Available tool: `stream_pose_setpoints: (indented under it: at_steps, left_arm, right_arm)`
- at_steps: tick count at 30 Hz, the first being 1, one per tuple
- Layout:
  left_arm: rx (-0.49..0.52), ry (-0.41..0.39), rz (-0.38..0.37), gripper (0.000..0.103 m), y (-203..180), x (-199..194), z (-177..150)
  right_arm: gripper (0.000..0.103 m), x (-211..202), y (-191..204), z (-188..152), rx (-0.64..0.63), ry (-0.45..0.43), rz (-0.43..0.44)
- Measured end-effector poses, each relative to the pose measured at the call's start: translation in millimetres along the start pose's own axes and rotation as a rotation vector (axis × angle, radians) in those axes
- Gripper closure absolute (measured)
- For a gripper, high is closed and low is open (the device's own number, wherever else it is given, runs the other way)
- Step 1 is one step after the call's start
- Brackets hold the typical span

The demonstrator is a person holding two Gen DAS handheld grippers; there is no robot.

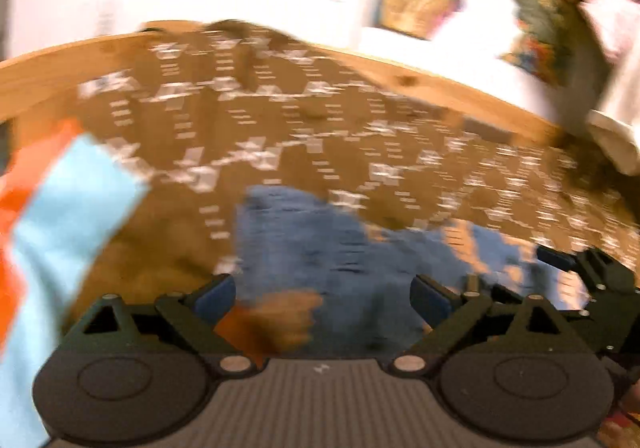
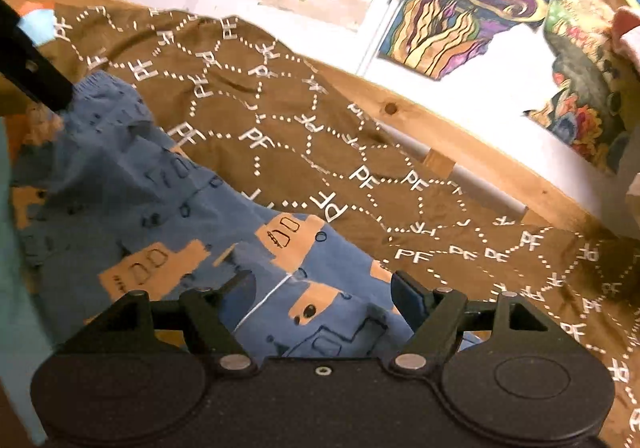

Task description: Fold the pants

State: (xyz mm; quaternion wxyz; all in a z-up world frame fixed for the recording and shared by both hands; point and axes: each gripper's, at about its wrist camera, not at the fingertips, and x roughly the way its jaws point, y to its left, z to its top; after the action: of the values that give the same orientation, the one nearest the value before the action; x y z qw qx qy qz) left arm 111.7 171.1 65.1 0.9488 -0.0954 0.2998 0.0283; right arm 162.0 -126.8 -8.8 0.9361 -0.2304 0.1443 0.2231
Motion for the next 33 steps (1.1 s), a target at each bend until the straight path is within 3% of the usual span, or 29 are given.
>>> stream_pose_setpoints:
  at_steps: [4, 9, 11, 14, 19, 24, 27, 29, 33]
  left_arm:
    - [-0.056, 0.037, 0.064, 0.006, 14.1, 9.7, -0.3]
    - [-0.051, 0.009, 0.0, 0.009, 18.4, 19.3, -2.4]
    - [-0.052, -0.004, -0.045, 0.024, 23.1, 23.4, -2.4]
    - [-0.042, -0.005, -0.066, 0.036, 29.3, 28.7, -4.6]
    - [-0.145, -0.013, -0.111, 0.039, 46.7, 33.8, -5.0]
    - [-0.135, -0.015, -0.105, 0.041, 46.3, 34.0, -7.1]
    - [-0.155, -0.011, -0.078, 0.057, 49.5, 33.6, -7.3]
    - [-0.196, 0.002, -0.058, 0.075, 53.4, 34.8, -6.1]
    - [-0.224, 0.019, -0.05, 0.083, 50.0, 33.4, -2.6]
  right_arm:
    - [0.021, 20.7, 2.0, 1.3, 0.019, 0.031, 0.034]
    - [0.021, -1.5, -3.2, -2.1, 0.071, -0.002, 0.021]
    - [0.021, -15.6, -5.9, -5.8, 0.108, -0.007, 0.03]
    - [0.021, -39.1, -9.1, -13.7, 0.17, -0.009, 0.087]
    - [0.021, -51.2, 2.0, -22.7, 0.165, 0.022, 0.159]
    - [0.021, -52.0, 7.5, -27.6, 0.206, 0.041, 0.154]
    - [0.021, -50.1, 13.5, -26.9, 0.172, 0.044, 0.135]
    - [0.021, -42.1, 17.2, -28.1, 0.151, 0.081, 0.125]
    - [0.02, -38.1, 22.2, -29.0, 0.147, 0.097, 0.102]
